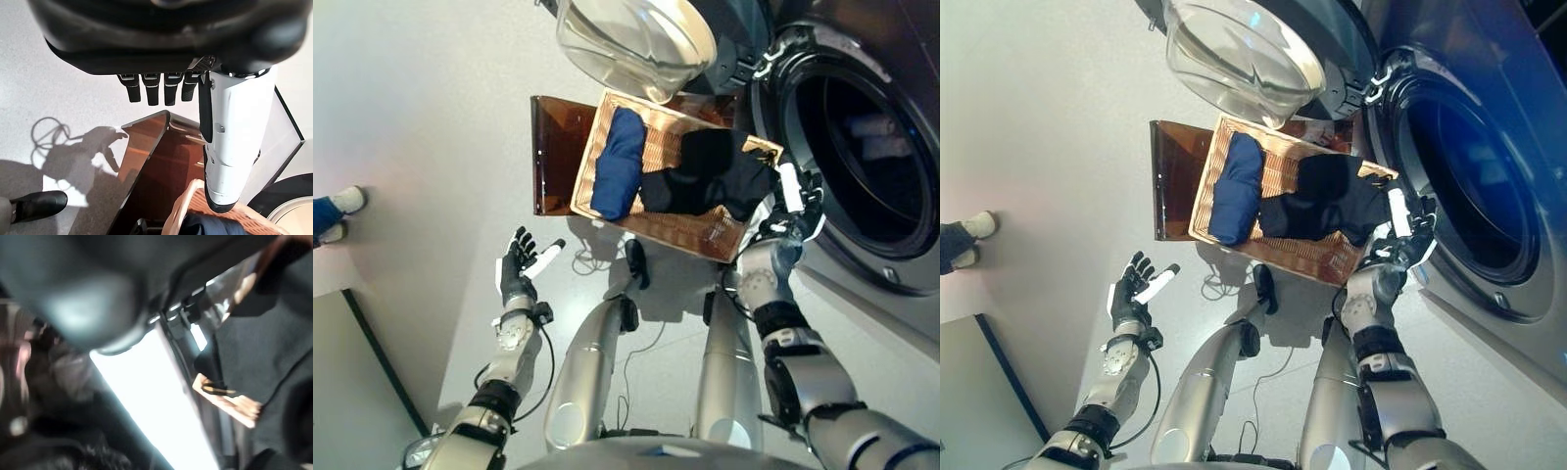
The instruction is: Pick up the clothes and place them into the washing machine
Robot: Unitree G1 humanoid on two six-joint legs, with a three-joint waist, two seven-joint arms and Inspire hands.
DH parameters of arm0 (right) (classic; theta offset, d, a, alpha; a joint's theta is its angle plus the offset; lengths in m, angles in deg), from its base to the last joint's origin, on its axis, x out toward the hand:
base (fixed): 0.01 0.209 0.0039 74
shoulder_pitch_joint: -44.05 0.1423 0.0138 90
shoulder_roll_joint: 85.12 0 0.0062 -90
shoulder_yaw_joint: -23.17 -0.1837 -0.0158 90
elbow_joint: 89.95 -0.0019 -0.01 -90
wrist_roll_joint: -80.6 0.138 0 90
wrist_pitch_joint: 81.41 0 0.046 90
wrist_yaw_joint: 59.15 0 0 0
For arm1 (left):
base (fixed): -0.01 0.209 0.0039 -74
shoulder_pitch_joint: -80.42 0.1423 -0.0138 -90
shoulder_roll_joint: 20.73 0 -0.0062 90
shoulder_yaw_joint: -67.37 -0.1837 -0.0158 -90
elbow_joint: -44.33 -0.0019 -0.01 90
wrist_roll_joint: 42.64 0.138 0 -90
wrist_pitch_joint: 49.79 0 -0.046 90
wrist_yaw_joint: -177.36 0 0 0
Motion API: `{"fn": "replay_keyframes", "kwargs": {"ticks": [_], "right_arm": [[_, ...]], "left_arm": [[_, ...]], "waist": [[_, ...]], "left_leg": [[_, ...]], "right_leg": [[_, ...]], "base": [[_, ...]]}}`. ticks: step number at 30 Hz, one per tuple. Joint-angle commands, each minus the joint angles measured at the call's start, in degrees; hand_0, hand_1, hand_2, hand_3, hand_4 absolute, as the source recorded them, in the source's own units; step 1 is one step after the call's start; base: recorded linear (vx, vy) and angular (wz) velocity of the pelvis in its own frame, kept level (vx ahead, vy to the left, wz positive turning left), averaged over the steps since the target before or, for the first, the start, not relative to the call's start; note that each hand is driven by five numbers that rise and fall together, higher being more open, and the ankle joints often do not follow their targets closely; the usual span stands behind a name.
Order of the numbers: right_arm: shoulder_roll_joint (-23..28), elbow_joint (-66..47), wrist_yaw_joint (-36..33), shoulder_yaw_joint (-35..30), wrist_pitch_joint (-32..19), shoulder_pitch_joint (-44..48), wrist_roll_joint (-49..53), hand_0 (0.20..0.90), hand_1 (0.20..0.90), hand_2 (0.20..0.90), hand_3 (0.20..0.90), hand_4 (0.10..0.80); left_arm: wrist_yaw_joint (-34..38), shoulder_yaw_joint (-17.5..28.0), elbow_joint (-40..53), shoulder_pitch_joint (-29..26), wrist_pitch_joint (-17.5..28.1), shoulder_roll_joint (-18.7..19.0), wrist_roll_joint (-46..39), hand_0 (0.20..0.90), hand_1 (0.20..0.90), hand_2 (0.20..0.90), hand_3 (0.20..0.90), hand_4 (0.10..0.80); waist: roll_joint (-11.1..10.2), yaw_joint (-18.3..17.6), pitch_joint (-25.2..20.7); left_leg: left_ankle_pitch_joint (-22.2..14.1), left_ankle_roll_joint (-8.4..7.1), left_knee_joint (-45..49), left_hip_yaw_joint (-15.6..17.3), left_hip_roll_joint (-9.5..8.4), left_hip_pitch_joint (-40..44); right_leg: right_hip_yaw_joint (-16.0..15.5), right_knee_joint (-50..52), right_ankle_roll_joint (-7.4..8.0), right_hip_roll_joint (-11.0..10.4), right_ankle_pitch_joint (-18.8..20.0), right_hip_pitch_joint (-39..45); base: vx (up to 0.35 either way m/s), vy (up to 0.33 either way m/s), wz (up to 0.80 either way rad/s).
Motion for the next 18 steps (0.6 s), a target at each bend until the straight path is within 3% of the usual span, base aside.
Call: {"fn": "replay_keyframes", "kwargs": {"ticks": [1, 6, 8, 9, 10, 11, 16, 18], "right_arm": [[0.95, -7.32, -2.9, -0.1, -1.92, -4.04, -10.43, 0.9, 0.9, 0.9, 0.9, 0.8], [1.78, -10.58, -5.54, 1.04, -0.13, -7.3, -18.47, 0.9, 0.9, 0.9, 0.9, 0.8], [2.7, -11.74, -6.69, 1.35, 0.93, -8.16, -22.74, 0.9, 0.9, 0.9, 0.9, 0.8], [2.68, -11.71, -6.7, 1.34, 0.94, -8.24, -22.74, 0.9, 0.9, 0.9, 0.9, 0.8], [4.23, -12.9, -7.36, 1.68, 2.17, -8.83, -27.11, 0.9, 0.9, 0.9, 0.9, 0.8], [5.32, -13.14, -7.78, 2.02, 3.14, -9.02, -29.55, 0.9, 0.9, 0.9, 0.9, 0.8], [14.57, -14.19, -6.74, 5.09, 10.97, -10.22, -47.98, 0.9, 0.9, 0.9, 0.9, 0.8], [22.74, -14.55, -5.34, 7.84, 17.35, -9.2, -64.52, 0.9, 0.9, 0.9, 0.9, 0.8]], "left_arm": [[3.32, 4.39, -2.5, 2.1, 3.3, 1.37, 2.19, 0.9, 0.9, 0.9, 0.9, 0.8], [4.32, 4.86, -2.68, 2.15, 3.47, 1.44, 3.99, 0.9, 0.9, 0.9, 0.9, 0.8], [4.64, 5.2, -2.69, 2.2, 3.56, 1.49, 4.9, 0.9, 0.9, 0.9, 0.9, 0.8], [4.63, 5.14, -2.72, 2.26, 3.54, 1.5, 4.91, 0.9, 0.9, 0.9, 0.9, 0.8], [4.98, 5.53, -2.82, 2.47, 3.78, 1.59, 5.81, 0.9, 0.9, 0.9, 0.9, 0.8], [4.95, 5.73, -2.8, 2.65, 3.89, 1.72, 6.2, 0.9, 0.9, 0.9, 0.9, 0.8], [3.67, 7.44, -1.83, 3.42, 4.06, 2.5, 7.27, 0.9, 0.9, 0.9, 0.9, 0.8], [1.68, 8.36, -1.48, 3.9, 3.95, 2.87, 8.24, 0.9, 0.9, 0.9, 0.9, 0.8]], "waist": [[-0.92, 0.54, -3.48], [-1.66, -0.05, -3.85], [-1.93, -0.26, -3.76], [-1.85, -0.17, -3.88], [-2.3, -0.39, -3.99], [-2.38, -0.3, -4.25], [-3.3, -0.18, -4.64], [-3.57, 0.19, -4.87]], "left_leg": [[-3.69, -5.88, 1.99, 0.42, 1.73, 0.24], [-5.13, -6.27, 2.18, -0.24, 1.86, 1.78], [-3.73, -5.88, 1.77, 0.05, 1.89, 1.6], [-5.08, -6.29, 1.92, -0.33, 1.86, 2.32], [-3.56, -6.0, 1.11, 0.13, 1.9, 2.19], [-4.72, -6.48, 0.8, -0.37, 1.78, 3.16], [-2.37, -6.34, -1.44, -0.65, 1.45, 3.16], [-1.64, -6.61, -3.24, -1.07, 0.99, 3.72]], "right_leg": [[-0.76, 0.59, -1.78, 0.42, -0.65, 1.94], [-0.99, 0.77, -1.49, 0.63, -2.02, 3.66], [-1.25, 0.31, -1.66, 0.53, -0.64, 3.46], [-1.2, 0.61, -1.39, 0.57, -1.97, 4.15], [-1.43, -0.45, -1.54, 0.55, -0.46, 4.16], [-1.54, -0.61, -1.19, 0.58, -1.61, 5.19], [-2.06, -3.12, -1.19, 0.44, 0.63, 5.55], [-2.48, -4.77, -0.87, 0.27, 1.32, 6.39]], "base": [[0.013, -0.012, -0.05], [0.048, -0.017, -0.05], [-0.031, -0.014, 0.03], [0.0, 0.0, 0.0], [0.102, -0.013, 0.0], [-0.06, -0.028, 0.0], [-0.016, -0.019, 0.05], [0.003, -0.011, 0.02]]}}
